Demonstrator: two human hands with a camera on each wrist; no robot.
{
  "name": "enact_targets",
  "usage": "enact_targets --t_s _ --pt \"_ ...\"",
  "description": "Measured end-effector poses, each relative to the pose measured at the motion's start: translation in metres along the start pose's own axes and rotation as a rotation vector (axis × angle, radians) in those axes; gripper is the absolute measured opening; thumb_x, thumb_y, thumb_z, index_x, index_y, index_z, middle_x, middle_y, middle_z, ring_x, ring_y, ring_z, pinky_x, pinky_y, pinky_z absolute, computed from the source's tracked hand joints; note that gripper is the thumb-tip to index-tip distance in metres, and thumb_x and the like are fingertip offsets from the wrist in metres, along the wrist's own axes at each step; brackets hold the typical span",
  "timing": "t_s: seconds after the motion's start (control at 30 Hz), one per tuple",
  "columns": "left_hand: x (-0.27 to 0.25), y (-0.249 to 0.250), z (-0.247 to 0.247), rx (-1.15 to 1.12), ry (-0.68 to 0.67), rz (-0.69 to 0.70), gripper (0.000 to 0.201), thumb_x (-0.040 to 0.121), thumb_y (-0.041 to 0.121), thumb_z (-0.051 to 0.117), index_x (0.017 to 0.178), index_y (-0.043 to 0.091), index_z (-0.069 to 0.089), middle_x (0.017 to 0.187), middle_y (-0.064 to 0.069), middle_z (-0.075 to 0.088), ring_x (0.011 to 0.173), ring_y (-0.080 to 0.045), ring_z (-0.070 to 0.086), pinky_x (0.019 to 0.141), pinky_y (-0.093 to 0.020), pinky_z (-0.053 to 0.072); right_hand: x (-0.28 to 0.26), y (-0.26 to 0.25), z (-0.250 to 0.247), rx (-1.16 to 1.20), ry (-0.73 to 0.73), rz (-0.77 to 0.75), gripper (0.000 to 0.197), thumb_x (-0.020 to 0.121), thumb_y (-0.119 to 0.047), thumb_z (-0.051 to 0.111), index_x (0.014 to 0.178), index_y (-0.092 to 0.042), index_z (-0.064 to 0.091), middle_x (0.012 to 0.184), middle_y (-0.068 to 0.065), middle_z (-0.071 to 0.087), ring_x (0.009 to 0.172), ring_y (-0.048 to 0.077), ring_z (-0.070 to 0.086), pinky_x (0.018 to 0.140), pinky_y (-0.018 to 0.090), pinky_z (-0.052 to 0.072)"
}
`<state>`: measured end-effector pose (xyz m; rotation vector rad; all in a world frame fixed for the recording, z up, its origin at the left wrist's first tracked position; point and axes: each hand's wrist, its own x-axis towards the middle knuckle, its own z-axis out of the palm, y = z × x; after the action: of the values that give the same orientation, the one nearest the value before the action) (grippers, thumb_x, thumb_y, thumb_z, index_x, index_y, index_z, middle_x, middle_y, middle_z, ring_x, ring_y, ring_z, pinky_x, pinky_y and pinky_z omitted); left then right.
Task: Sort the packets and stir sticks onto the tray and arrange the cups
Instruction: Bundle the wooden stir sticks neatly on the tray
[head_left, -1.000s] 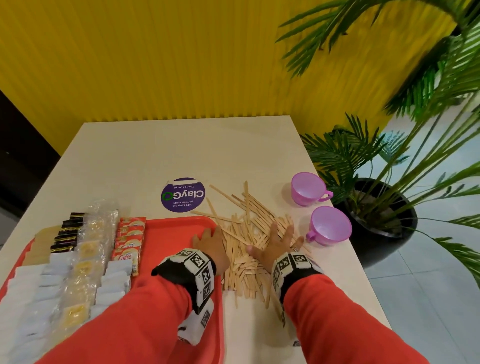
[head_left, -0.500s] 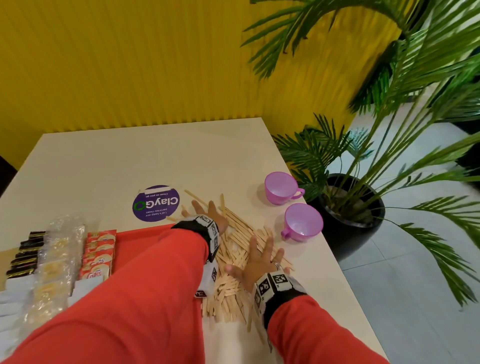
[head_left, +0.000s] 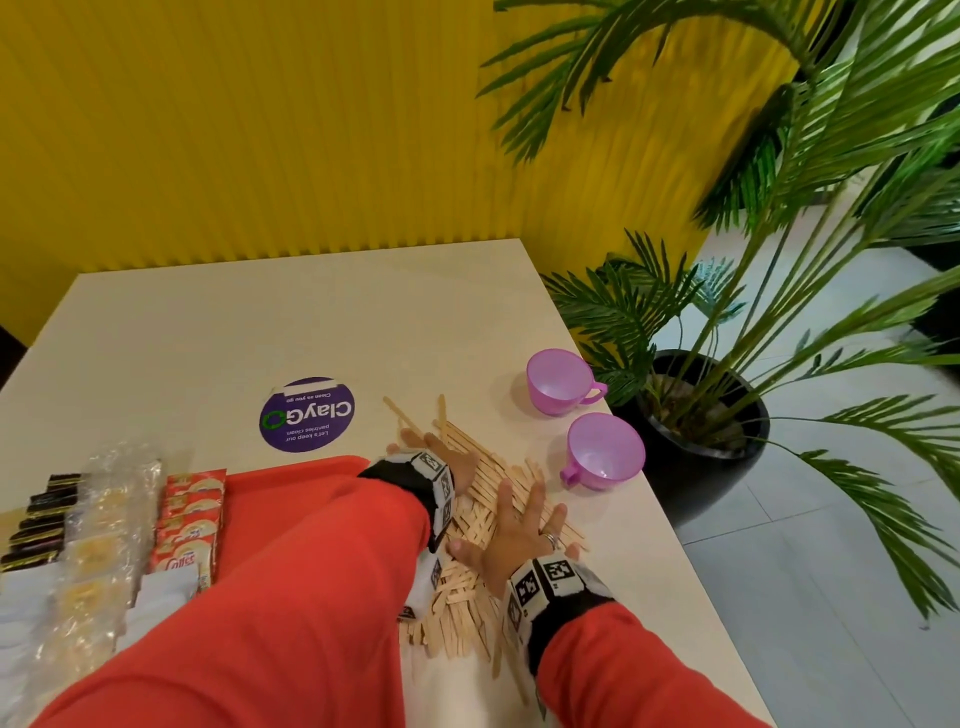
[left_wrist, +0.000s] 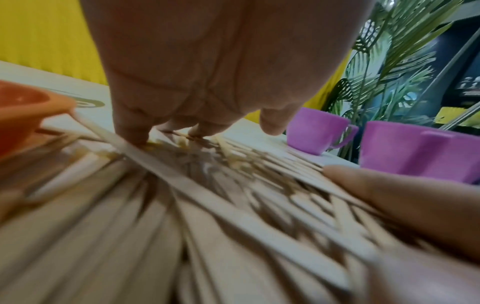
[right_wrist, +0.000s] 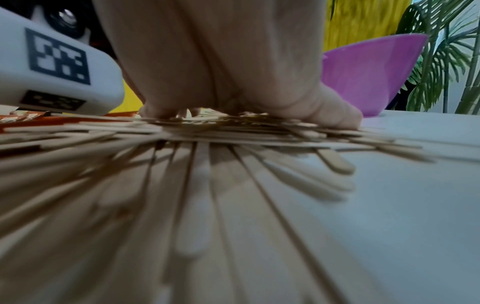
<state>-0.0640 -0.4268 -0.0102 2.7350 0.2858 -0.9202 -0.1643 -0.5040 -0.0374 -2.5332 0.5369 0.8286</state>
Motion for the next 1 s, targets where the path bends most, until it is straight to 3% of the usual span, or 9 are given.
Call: enact_targets --t_s 0.07,0.23,0.37,0.43,0.5,0.6,0.73,0.9,1.0 --pt "-0.006 0.001 0.006 0.009 -0.025 0.026 0.081 0.093 0.057 0.031 0.15 0.007 0.002 0.157 -0.015 -0.013 0.144 -0.037 -0.006 0.119 -0.047 0.004 0.0 0.001 0.001 0.008 0.014 -0.007 0.101 0.077 -0.075 0.042 0.146 -0.032 -0.018 0.151 0.005 -0.032 0.139 0.04 -0.023 0.11 0.063 0.001" --pt "-0.024 -0.007 0.008 -0.041 -0.045 0.093 0.08 0.095 0.053 0.032 0.15 0.003 0.002 0.157 -0.016 -0.01 0.145 -0.035 -0.005 0.119 -0.047 0.004 0.0 0.0 0.004 0.01 0.057 0.006 0.099 0.077 -0.074 0.043 0.146 -0.034 -0.015 0.153 0.004 -0.029 0.141 0.038 -0.021 0.11 0.063 0.003" --pt "-0.034 -0.017 0.017 -0.084 -0.033 0.231 0.061 0.095 0.034 0.035 0.146 0.002 0.022 0.157 -0.017 0.003 0.144 -0.035 0.001 0.118 -0.048 0.007 -0.002 -0.002 0.001 0.026 0.075 0.002 0.092 0.083 -0.064 0.048 0.148 -0.035 -0.009 0.155 0.005 -0.024 0.142 0.039 -0.015 0.111 0.061 0.006" --pt "-0.042 -0.025 0.02 -0.105 -0.066 0.274 0.06 0.095 0.02 0.039 0.149 0.008 0.016 0.158 -0.012 -0.003 0.145 -0.034 -0.003 0.119 -0.046 0.006 -0.003 0.0 -0.006 0.073 0.1 -0.011 0.085 0.085 -0.055 0.052 0.148 -0.035 -0.001 0.157 0.004 -0.017 0.143 0.039 -0.008 0.113 0.059 0.008" --pt "-0.05 -0.035 0.026 -0.129 -0.102 0.291 0.071 0.093 0.011 0.045 0.151 0.019 0.004 0.158 -0.007 -0.01 0.145 -0.031 -0.008 0.119 -0.044 0.008 -0.006 0.003 -0.014 0.119 0.156 -0.022 0.085 0.083 -0.052 0.058 0.148 -0.034 0.007 0.157 0.004 -0.01 0.143 0.037 0.003 0.113 0.057 0.011" --pt "-0.059 -0.044 0.032 -0.063 -0.162 0.316 0.088 0.087 0.017 0.058 0.15 0.026 -0.003 0.157 -0.004 -0.018 0.145 -0.029 -0.012 0.119 -0.046 0.011 -0.004 0.006 -0.026 0.138 0.217 0.004 0.097 0.076 -0.053 0.066 0.148 -0.026 0.006 0.156 0.008 0.0 0.14 0.036 0.016 0.111 0.053 0.019" --pt "-0.061 -0.046 0.039 0.047 -0.198 0.316 0.111 0.077 0.032 0.072 0.149 0.024 -0.011 0.155 -0.004 -0.022 0.144 -0.032 -0.017 0.119 -0.047 0.008 0.004 0.0 -0.032 0.063 0.198 0.029 0.105 0.074 -0.049 0.071 0.148 -0.012 0.007 0.149 0.015 0.02 0.137 0.035 0.024 0.11 0.046 0.03" --pt "-0.064 -0.044 0.044 0.128 -0.123 0.329 0.106 0.081 0.03 0.07 0.15 0.016 -0.01 0.155 -0.009 -0.022 0.142 -0.036 -0.018 0.119 -0.044 0.004 0.005 -0.008 -0.033 0.087 0.153 0.031 0.075 0.076 -0.04 0.072 0.132 -0.006 0.034 0.133 0.015 0.041 0.123 0.032 0.044 0.098 0.038 0.04" --pt "-0.064 -0.042 0.045 0.105 -0.116 0.325 0.104 0.082 0.028 0.069 0.15 0.016 -0.009 0.155 -0.01 -0.022 0.143 -0.036 -0.017 0.118 -0.043 0.004 0.007 -0.013 -0.029 0.201 0.137 0.004 0.059 0.08 -0.027 0.07 0.125 -0.004 0.038 0.126 0.015 0.05 0.115 0.03 0.052 0.091 0.036 0.046"
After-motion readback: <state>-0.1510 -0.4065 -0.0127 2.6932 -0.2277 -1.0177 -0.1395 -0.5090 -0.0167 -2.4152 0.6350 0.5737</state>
